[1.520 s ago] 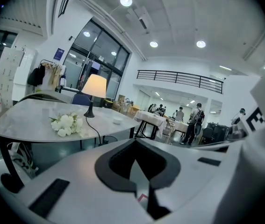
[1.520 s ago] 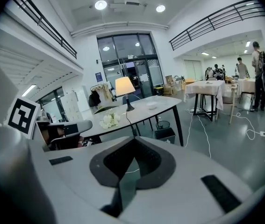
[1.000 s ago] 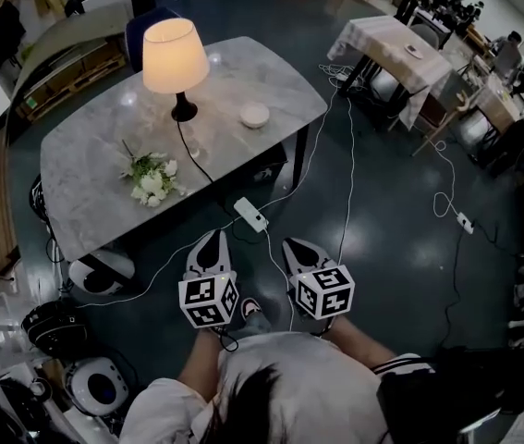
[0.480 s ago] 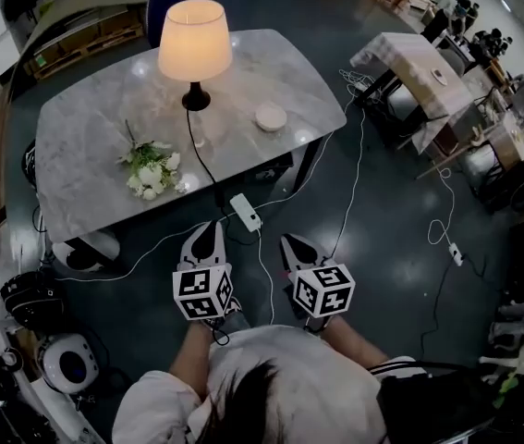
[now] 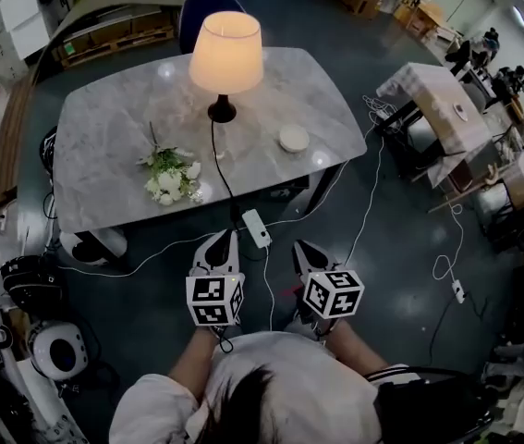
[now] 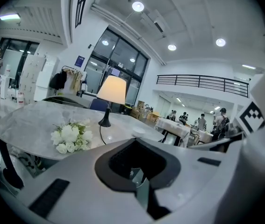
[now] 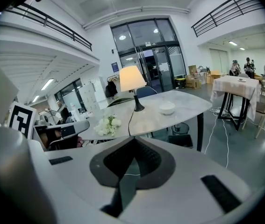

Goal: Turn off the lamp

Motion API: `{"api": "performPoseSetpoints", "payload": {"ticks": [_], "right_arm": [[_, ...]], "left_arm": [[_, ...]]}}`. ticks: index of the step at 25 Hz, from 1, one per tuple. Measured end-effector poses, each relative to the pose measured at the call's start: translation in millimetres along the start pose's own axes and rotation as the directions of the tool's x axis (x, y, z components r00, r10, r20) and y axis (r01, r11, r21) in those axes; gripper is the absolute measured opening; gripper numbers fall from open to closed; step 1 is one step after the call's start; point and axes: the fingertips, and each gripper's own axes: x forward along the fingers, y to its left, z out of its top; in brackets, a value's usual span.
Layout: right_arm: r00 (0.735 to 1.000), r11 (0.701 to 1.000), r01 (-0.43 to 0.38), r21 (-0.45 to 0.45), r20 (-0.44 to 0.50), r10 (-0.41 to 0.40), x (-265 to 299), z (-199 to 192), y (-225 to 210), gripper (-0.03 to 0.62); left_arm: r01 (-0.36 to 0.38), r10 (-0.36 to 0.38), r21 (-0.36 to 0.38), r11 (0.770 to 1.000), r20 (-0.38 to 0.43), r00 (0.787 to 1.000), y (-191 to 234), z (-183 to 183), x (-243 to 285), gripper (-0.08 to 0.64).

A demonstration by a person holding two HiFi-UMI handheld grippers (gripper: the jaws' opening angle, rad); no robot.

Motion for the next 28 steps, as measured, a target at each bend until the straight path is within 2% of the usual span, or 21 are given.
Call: {"api": "performPoseSetpoints", "payload": {"ticks": [4, 8, 12, 17, 21, 28], "right_arm": [[0.999, 0.998, -0.051, -0.032, -0.004, 0.051, 9.7, 10.3, -6.6, -0.001], [0.992, 0.991, -0.122, -0.049, -0.022, 0.121, 21.0, 18.2, -22.5, -0.001], [0.976, 0.977, -0.213, -0.03, -0.048, 0.212, 29.9, 28.8, -42.6, -0.002], [0.945, 0.946, -0.319, -0.057, -0.093, 0.313, 37.8, 36.5, -60.9, -0.002], [0.917, 0.919, -0.388, -0.076, -0.134, 0.376, 46.7, 39.4, -73.6, -0.002], [0.85, 0.857, -0.51, -0.08, -0.199, 0.487, 52.8, 38.2, -67.5, -0.002]], "left_arm": [[-0.053, 0.053, -0.002, 0.999, 0.021, 0.998, 0.1, 7.4, 4.3, -0.005], [-0.135, 0.136, -0.01, 0.991, 0.041, 0.99, -5.7, 11.3, 12.1, -0.005], [-0.222, 0.224, -0.032, 0.974, 0.052, 0.973, -21.2, 10.3, 17.5, -0.005], [-0.319, 0.322, -0.069, 0.945, 0.049, 0.945, -40.9, 2.6, 24.3, -0.005], [-0.389, 0.397, -0.114, 0.914, 0.058, 0.916, -54.9, -4.0, 24.8, -0.005], [-0.534, 0.55, -0.178, 0.827, 0.053, 0.834, -62.6, -15.2, -3.2, -0.005]]}}
